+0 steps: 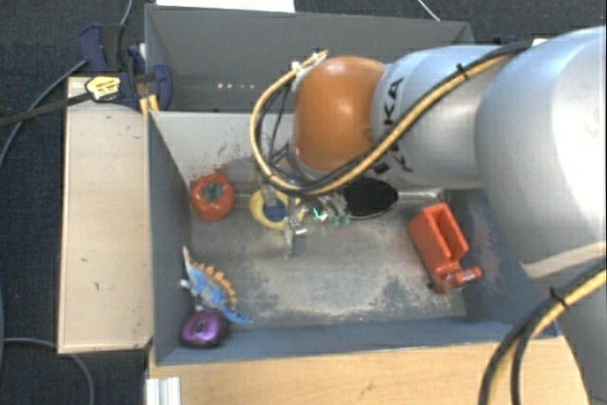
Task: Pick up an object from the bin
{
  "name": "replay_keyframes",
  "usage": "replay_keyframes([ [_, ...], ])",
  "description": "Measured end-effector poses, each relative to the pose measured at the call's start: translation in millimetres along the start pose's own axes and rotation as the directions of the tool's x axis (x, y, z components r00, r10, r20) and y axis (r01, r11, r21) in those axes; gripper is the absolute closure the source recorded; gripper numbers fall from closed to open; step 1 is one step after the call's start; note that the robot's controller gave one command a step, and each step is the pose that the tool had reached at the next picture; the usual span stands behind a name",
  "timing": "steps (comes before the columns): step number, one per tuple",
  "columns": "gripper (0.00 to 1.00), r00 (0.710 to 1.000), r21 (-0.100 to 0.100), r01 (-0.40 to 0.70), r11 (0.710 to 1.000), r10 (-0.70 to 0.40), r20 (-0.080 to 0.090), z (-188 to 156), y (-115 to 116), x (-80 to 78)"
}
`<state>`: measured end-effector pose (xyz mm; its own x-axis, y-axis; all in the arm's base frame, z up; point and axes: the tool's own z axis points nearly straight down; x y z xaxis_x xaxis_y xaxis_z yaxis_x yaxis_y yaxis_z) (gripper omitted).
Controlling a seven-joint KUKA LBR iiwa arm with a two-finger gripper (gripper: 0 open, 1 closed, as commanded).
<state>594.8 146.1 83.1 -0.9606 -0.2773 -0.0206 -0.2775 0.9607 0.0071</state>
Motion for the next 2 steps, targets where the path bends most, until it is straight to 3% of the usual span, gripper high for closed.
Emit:
replay_keyframes([
  [2, 0.0, 1.0, 0.0, -0.003, 1.0, 0.003, 0.0, 0.1, 0.0, 0.1],
])
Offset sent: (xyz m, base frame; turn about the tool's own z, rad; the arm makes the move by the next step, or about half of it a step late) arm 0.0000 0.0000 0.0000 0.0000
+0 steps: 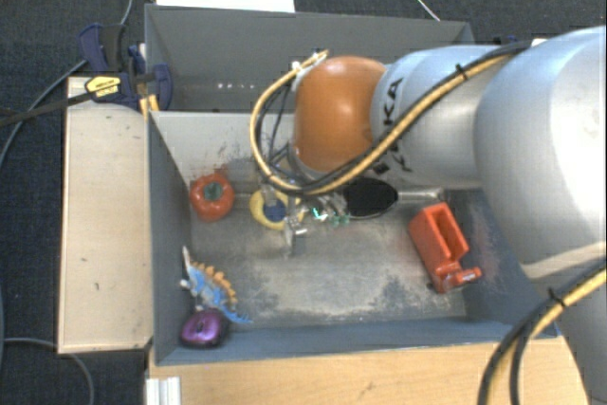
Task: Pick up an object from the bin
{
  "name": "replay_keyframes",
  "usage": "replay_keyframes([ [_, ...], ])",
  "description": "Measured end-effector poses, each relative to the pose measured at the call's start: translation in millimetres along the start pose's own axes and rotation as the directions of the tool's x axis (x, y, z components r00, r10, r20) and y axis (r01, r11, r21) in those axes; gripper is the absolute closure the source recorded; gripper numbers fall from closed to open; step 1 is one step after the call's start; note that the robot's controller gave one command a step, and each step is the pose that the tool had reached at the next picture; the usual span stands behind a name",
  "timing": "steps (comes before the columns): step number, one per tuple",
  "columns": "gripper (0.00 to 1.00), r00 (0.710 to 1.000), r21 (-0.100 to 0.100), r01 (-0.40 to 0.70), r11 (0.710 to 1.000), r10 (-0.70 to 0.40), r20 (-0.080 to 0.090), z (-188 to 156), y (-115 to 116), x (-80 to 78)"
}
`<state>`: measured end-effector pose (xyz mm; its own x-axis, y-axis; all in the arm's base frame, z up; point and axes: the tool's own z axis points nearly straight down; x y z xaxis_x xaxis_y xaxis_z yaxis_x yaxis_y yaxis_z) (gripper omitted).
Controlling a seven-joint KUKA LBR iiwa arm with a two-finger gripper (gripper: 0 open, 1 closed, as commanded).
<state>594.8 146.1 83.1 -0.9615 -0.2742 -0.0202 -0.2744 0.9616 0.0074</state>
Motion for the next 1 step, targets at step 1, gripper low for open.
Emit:
replay_keyframes([
  [1, 0.0, 0.964, 0.0, 0.265, 0.964, -0.265, 0.007, 12.4, 44.2, -10.8],
])
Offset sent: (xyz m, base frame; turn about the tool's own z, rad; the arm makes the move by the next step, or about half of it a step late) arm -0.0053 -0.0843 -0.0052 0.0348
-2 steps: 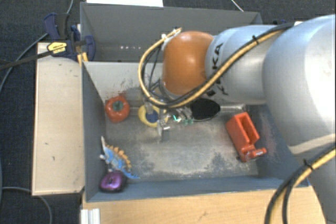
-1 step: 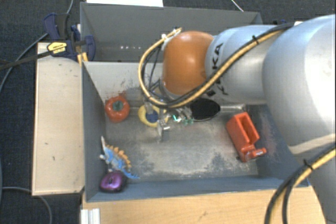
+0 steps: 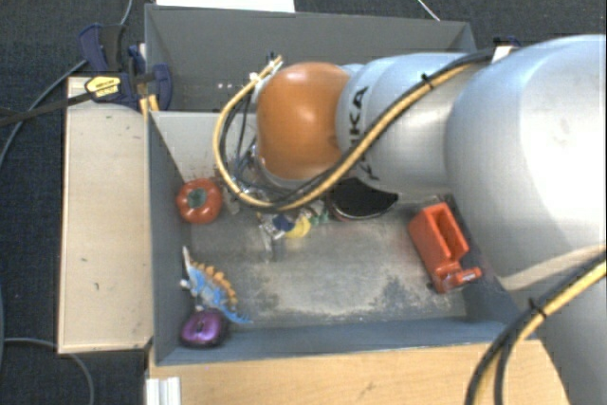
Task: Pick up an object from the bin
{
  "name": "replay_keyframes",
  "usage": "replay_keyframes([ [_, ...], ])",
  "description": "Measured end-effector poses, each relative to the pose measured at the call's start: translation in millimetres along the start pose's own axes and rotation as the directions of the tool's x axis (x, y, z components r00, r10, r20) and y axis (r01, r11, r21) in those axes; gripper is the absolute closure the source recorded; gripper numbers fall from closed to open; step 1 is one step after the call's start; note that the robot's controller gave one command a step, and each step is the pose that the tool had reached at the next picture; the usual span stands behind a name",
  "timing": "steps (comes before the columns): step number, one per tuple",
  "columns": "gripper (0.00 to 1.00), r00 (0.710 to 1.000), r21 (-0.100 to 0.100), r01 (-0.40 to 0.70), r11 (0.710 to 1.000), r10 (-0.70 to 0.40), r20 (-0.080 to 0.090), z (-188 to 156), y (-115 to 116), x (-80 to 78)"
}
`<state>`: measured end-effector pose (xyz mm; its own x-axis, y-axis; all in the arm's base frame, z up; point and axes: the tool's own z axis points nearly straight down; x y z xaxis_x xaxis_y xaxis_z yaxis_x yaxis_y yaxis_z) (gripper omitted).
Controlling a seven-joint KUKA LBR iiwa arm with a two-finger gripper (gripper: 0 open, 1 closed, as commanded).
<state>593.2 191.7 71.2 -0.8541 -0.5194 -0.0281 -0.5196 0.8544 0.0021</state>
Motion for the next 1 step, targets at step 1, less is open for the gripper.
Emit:
replay_keyframes([
  [1, 0.0, 0.957, 0.001, -0.289, 0.957, 0.289, -0.004, -8.5, -100.5, 64.2],
])
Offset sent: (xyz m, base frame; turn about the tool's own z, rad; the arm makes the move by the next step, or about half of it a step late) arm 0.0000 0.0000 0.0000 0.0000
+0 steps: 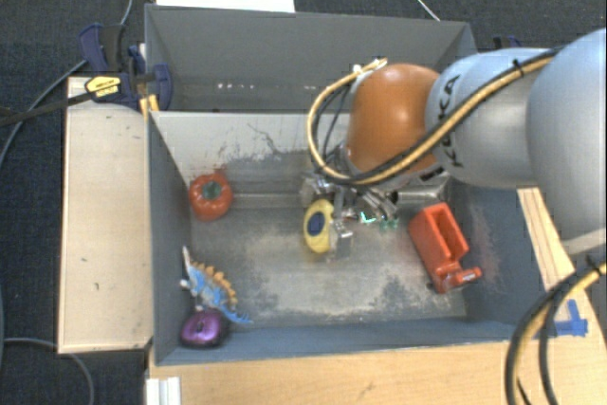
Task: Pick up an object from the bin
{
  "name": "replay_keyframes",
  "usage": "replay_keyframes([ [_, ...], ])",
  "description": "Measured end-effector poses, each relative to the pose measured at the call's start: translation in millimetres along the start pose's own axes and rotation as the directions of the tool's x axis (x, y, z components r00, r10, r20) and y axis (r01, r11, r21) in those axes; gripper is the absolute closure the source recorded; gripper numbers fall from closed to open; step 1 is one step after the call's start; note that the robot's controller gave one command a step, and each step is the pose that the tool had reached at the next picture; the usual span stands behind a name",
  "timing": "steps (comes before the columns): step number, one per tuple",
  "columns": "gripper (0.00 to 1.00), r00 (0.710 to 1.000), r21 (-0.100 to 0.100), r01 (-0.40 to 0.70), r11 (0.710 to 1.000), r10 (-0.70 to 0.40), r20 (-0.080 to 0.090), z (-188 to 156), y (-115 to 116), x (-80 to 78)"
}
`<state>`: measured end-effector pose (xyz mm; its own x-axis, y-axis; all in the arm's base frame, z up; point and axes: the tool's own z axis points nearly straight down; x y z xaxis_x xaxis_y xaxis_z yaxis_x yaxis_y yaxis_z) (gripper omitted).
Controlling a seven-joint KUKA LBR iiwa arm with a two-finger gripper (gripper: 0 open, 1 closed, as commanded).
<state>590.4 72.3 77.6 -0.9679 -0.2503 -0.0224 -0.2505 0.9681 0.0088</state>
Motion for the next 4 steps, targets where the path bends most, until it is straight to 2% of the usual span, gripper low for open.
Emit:
replay_keyframes([
  [1, 0.0, 1.0, 0.001, -0.013, 1.0, 0.013, -0.001, -1.0, -10.6, 2.9],
  [2, 0.0, 1.0, 0.001, -0.004, 1.0, 0.004, 0.001, 6.2, -51.6, 28.0],
  [3, 0.0, 1.0, 0.0, 0.023, 1.0, -0.023, -0.001, 3.2, -53.2, 31.6],
  [4, 0.0, 1.0, 0.003, 0.031, 1.0, -0.031, 0.008, -82.0, -54.9, 22.9],
])
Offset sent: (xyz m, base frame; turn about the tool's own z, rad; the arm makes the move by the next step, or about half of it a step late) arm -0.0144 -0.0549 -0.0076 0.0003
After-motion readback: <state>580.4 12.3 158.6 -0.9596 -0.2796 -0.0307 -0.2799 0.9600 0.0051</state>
